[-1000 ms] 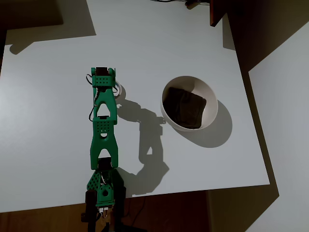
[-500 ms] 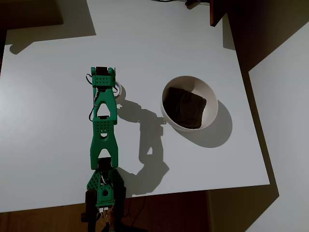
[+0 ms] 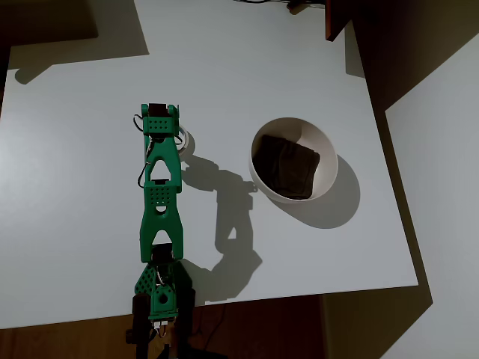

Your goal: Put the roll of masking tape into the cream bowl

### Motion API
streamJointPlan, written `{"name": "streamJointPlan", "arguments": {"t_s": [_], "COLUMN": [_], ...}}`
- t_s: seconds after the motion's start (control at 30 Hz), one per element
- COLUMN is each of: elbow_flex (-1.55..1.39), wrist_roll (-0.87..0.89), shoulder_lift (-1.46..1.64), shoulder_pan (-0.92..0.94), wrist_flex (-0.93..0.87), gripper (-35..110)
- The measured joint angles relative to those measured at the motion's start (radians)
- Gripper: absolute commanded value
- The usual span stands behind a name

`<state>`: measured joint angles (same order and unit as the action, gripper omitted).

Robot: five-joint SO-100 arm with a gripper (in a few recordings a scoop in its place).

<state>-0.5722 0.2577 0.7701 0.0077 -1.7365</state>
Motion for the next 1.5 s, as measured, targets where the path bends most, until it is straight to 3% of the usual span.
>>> {"name": "streamJointPlan", "arguments": {"t_s": [0.53, 0.67, 1.2, 1.5], "elbow_flex": [0.014, 0.023, 0.029, 0.034], "wrist_roll": [0.025, 0.025, 0.011, -0.029], "shoulder_lift": [-0.103, -0.107, -0.107, -0.014], "shoulder_pan": [0.005, 0.009, 0.009, 0.015], "wrist_flex": [0.066, 0.089, 0.115, 0.044], "gripper": [11, -8, -8, -8]}}
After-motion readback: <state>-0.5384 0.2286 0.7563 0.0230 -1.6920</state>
